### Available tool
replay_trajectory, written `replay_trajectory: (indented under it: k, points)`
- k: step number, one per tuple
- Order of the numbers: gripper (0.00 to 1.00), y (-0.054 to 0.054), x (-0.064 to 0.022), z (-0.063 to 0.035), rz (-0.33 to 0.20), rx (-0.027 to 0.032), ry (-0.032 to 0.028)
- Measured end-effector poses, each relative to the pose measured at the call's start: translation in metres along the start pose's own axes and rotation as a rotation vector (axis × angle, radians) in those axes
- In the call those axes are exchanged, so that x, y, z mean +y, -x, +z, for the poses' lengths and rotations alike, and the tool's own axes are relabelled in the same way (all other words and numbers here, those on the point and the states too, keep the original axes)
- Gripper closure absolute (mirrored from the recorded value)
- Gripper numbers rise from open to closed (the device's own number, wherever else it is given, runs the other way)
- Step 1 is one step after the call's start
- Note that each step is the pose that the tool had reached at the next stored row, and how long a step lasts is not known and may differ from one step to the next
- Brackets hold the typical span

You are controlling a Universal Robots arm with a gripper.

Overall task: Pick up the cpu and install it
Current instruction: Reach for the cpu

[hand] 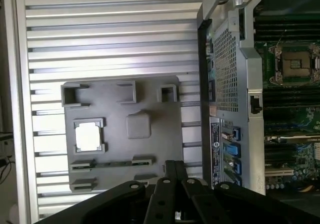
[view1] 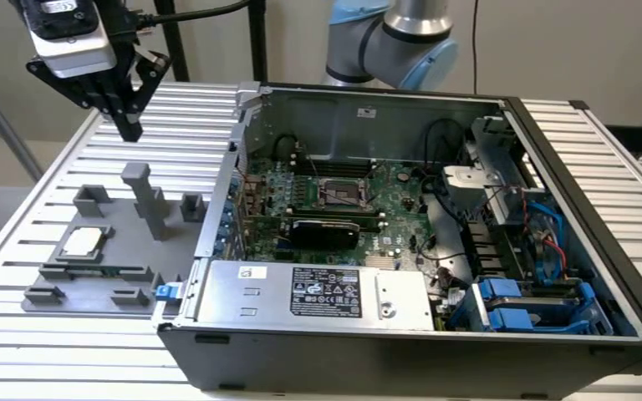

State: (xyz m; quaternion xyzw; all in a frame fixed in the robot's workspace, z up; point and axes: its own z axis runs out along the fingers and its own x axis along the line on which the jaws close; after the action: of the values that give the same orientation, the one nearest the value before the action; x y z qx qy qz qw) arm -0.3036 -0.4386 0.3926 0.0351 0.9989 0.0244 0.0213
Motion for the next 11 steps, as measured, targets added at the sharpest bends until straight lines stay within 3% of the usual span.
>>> replay_trajectory:
  k: [11]
  points:
    - [0.89, -0.050, -0.0054, 0.0033, 0.000, -0.0007, -0.0022]
